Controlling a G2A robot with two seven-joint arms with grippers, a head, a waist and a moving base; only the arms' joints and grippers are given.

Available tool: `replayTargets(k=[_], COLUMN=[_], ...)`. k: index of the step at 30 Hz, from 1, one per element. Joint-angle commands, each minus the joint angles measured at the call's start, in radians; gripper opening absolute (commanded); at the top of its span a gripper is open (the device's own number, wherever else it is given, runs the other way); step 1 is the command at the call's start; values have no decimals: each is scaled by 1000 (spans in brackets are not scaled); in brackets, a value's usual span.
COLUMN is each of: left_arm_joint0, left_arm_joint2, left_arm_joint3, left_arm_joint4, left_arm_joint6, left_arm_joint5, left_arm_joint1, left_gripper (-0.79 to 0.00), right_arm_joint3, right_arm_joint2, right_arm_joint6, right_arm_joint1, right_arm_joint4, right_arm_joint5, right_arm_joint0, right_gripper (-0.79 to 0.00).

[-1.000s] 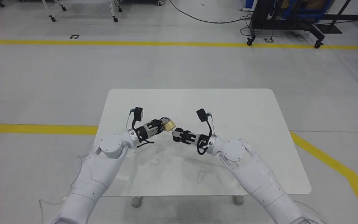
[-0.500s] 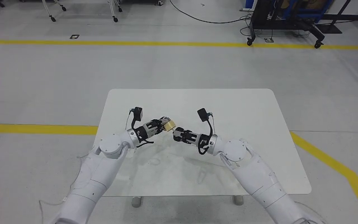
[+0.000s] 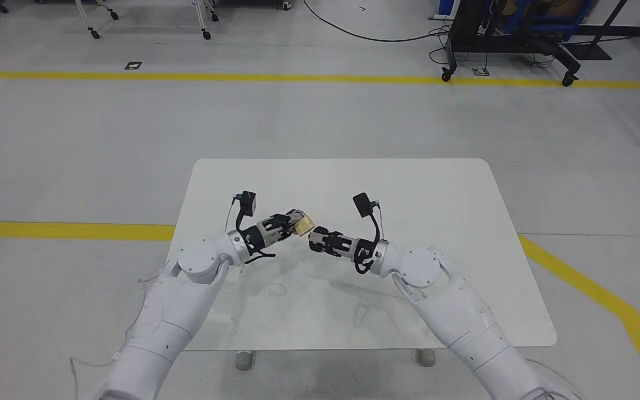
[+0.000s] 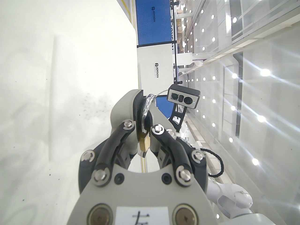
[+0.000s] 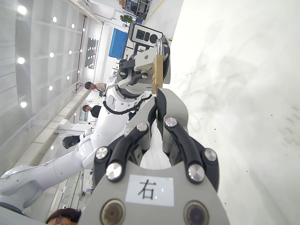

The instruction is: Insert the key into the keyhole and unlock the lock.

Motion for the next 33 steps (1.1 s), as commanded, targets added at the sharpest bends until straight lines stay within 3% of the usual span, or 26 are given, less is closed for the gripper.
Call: replayTargets(k=[1, 12, 13, 14, 26, 33], left_arm_joint0=[0, 1, 1, 1, -3, -18], left_arm_joint2=[1, 7, 7, 5, -15, -27], left_arm_joint3=[0, -2, 0, 2, 27, 79], left_arm_joint4=[9, 21, 17, 11, -51, -245], left_arm_joint6=[1, 4, 6, 10, 89, 43], left_arm_joint5=[-3, -7, -4, 0, 69, 236], left_arm_joint1=[0, -3, -3, -3, -11, -26], left_gripper=[-785, -785, -785, -785, -785, -785], right_arm_joint3=[3, 10, 11, 12, -11, -84], right_arm_joint2=[-1, -7, -8, -8, 22, 68], right_arm_joint6=[-3, -39, -42, -45, -93, -146], right_arm_joint1=[-1, -6, -7, -7, -6, 0], right_arm_joint4=[1, -9, -8, -8, 9, 17], right_arm_joint5=[1, 12, 11, 11, -13, -115], right_arm_joint0=[2, 8, 8, 8, -11, -44], right_gripper=[-785, -785, -613, 0, 0, 0])
